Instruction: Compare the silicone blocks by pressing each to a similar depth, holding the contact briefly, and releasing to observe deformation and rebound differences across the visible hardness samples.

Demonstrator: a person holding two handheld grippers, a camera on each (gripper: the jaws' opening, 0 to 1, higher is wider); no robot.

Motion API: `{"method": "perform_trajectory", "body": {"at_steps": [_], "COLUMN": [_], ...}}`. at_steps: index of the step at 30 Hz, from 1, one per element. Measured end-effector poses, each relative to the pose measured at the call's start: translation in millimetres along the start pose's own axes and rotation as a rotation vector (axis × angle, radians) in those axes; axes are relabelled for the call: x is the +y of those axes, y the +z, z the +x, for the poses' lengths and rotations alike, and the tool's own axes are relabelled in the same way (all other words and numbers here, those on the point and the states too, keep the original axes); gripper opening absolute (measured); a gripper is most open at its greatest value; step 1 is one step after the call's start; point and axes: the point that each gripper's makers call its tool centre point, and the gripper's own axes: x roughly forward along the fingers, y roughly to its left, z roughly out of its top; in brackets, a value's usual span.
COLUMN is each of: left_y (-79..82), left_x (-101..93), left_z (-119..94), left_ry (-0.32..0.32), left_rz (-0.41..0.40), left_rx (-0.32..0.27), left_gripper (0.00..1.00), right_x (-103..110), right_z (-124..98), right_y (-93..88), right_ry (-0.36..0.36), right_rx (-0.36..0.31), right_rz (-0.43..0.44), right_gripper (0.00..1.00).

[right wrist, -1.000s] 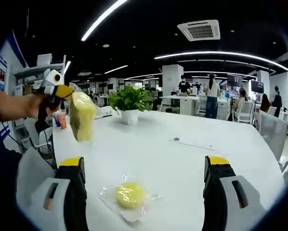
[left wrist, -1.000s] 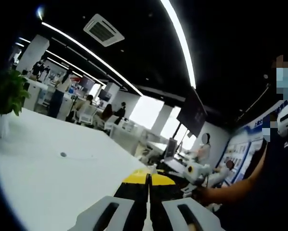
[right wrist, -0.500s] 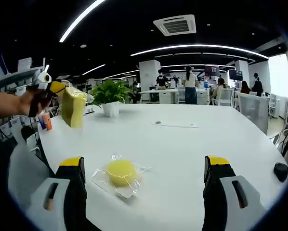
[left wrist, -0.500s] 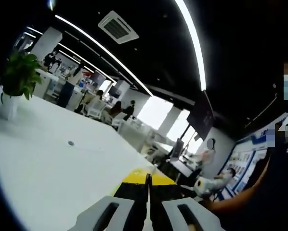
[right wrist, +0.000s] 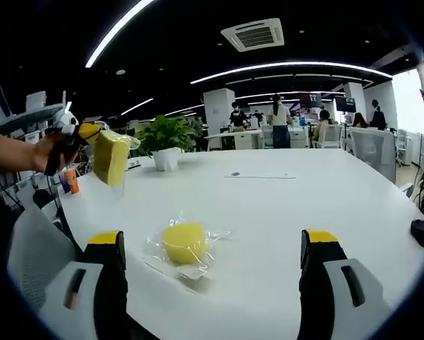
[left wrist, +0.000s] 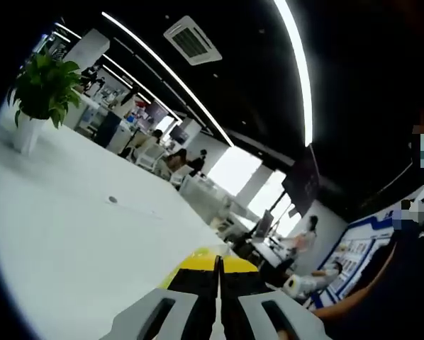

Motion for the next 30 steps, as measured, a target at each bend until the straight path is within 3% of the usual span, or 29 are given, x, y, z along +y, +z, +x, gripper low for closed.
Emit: {"method": "perform_trajectory", "body": {"at_steps": [7, 11, 13, 19, 30], "left_y": [-4.0, -9.6, -12.5, -14.6, -19.7], "left_x": [3.3, 9.1, 12.6, 19.0, 33.9], "left_z": [2, 5, 5, 4, 5], "left_ry": [0.010, 0.019, 0.028, 0.034, 0.066], "left_rz": [-0.010, -0.029, -0.035, -0.070, -0.123], "left_rx": [0.015, 0.022, 0.031, 0.023, 0.021], "left_gripper": [0.00, 0.00, 0.00, 0.00, 0.00], "right_x": [1, 11, 13, 3, 4], "right_z": [-1, 2, 4, 1, 2], "right_y": [-0.9, 2.7, -3.7, -14.0, -19.0], "right_ry": [-0.007, 0.024, 0.027, 0.007, 0.006], "right_rx": [0.020, 0.022, 0.045, 0.069, 0.090], "right_rz": [-0.022, -0.019, -0.036, -0.029, -0.029], "right_gripper": [0.96, 0.96, 0.96, 0.96, 0.96]}}
